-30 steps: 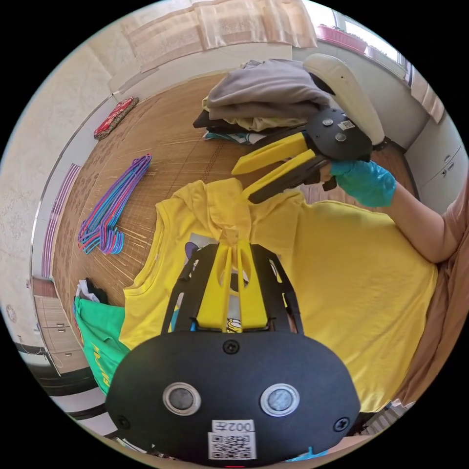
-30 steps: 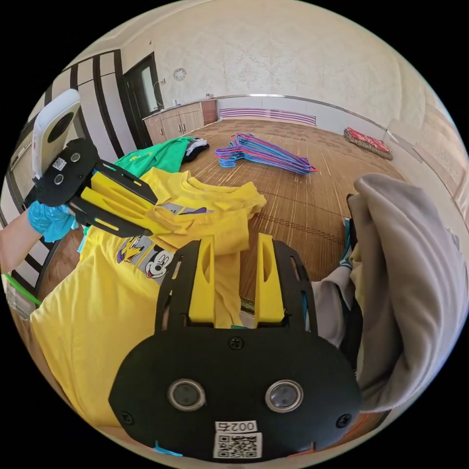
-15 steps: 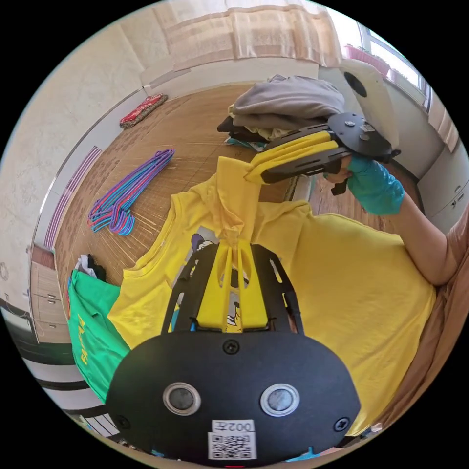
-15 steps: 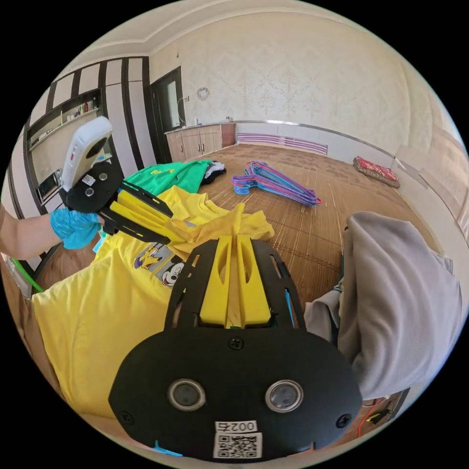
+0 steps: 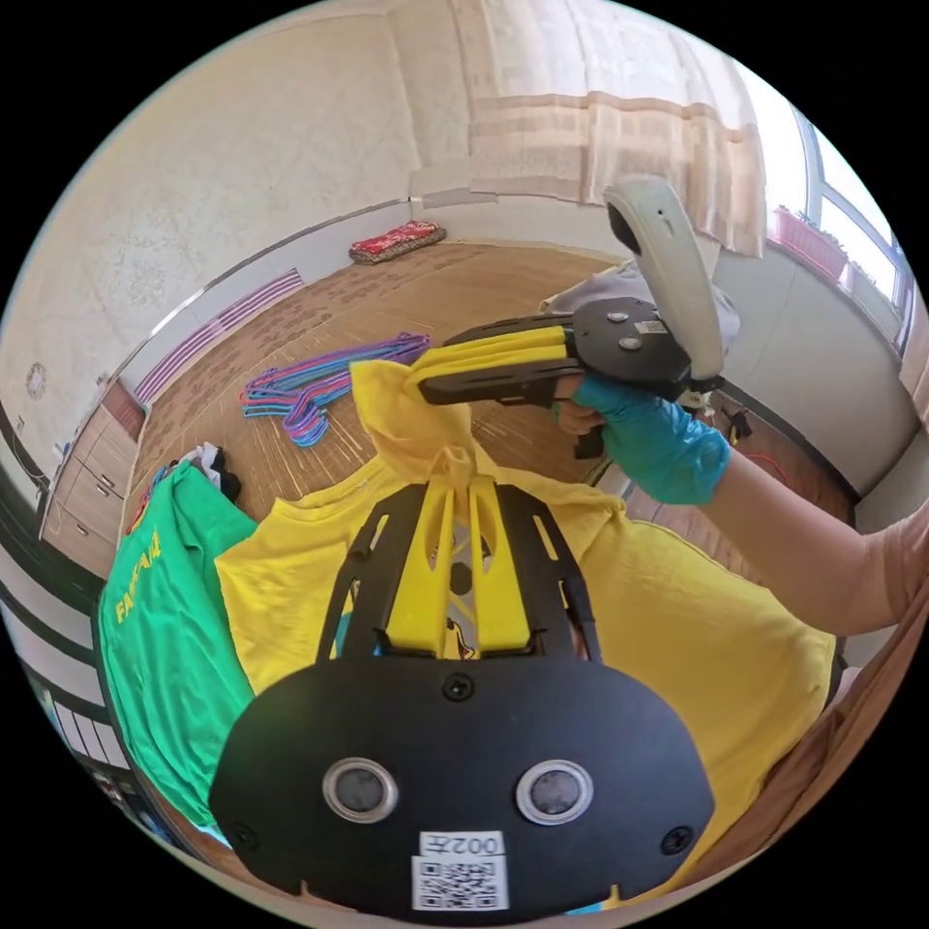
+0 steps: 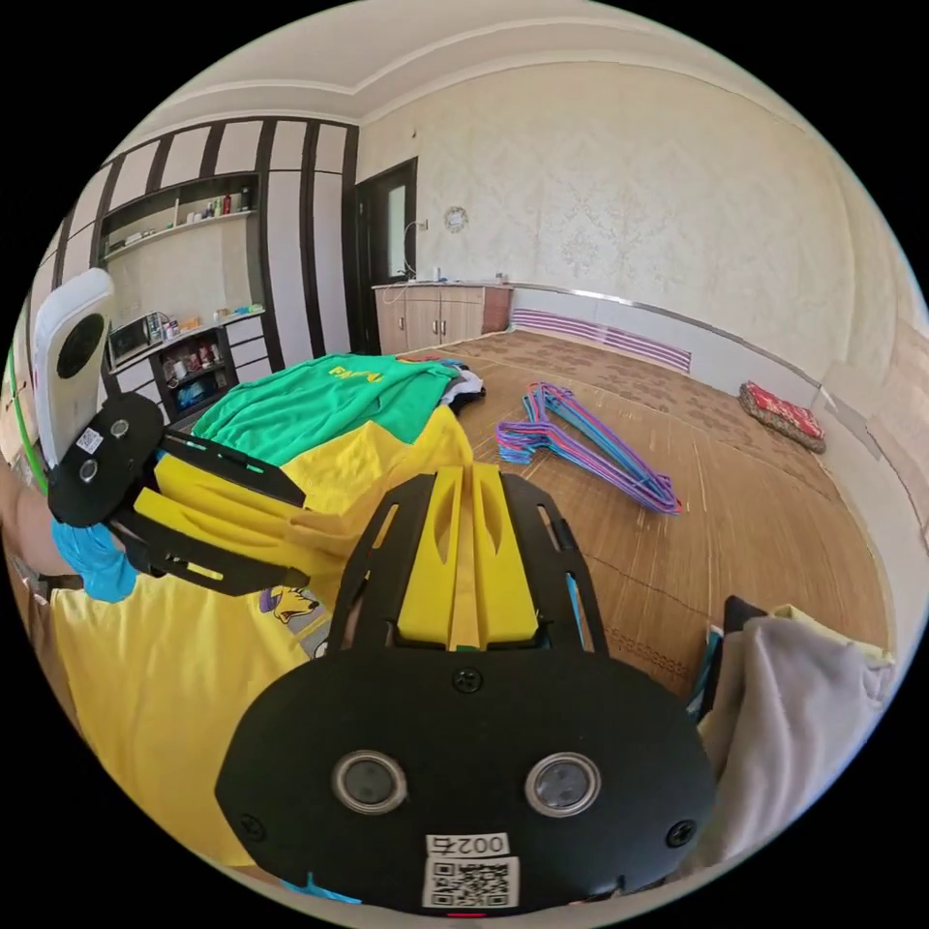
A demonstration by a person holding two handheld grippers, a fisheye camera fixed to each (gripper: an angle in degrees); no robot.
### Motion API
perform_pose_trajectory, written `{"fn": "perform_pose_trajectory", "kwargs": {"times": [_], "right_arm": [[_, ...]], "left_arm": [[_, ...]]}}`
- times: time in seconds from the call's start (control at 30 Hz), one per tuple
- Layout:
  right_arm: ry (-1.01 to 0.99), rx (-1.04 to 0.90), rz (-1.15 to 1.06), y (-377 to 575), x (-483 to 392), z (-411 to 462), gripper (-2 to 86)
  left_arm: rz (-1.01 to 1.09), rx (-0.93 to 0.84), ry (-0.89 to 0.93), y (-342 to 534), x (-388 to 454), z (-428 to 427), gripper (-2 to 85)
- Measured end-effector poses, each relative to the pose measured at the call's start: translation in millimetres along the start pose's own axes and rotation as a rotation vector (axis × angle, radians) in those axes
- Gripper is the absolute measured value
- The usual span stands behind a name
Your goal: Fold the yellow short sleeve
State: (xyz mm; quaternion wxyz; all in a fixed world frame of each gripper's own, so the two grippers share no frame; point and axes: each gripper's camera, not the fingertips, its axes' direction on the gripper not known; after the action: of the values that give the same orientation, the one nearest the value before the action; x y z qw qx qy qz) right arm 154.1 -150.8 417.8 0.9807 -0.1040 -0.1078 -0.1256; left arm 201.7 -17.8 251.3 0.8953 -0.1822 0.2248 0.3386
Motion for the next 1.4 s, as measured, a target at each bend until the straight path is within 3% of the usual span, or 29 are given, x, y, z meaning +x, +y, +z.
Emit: {"fn": "perform_pose_trajectory", "kwargs": {"times": [0.17, 0.3, 0.57, 0.83, 1.07, 1.4], "right_arm": [[-0.226, -0.126, -0.016, -0.7, -8.1, 48.1, 3.5], [-0.248, -0.133, -0.004, -1.0, -4.5, 47.7, 7.7], [-0.063, -0.215, -0.008, 17.3, 7.8, 12.1, 8.1], [-0.004, -0.357, -0.066, 62.0, -26.8, 14.0, 9.4], [0.024, -0.414, -0.098, 76.3, -54.0, 41.0, 9.3], [0.187, -0.348, -0.064, 90.4, -63.2, 35.2, 2.0]], "left_arm": [[-0.100, -0.094, 0.013, 26.3, -8.4, 15.9, -1.0], [-0.147, -0.139, 0.028, 40.6, -13.7, 19.9, 0.1], [-0.216, -0.166, -0.006, 42.3, -38.6, 21.8, 0.6], [-0.191, -0.198, -0.095, 1.0, -67.0, 63.9, 2.0], [-0.202, -0.246, -0.047, -28.9, -87.9, 108.3, 2.4], [-0.123, -0.265, -0.098, -59.8, -91.1, 113.3, -0.8]]}}
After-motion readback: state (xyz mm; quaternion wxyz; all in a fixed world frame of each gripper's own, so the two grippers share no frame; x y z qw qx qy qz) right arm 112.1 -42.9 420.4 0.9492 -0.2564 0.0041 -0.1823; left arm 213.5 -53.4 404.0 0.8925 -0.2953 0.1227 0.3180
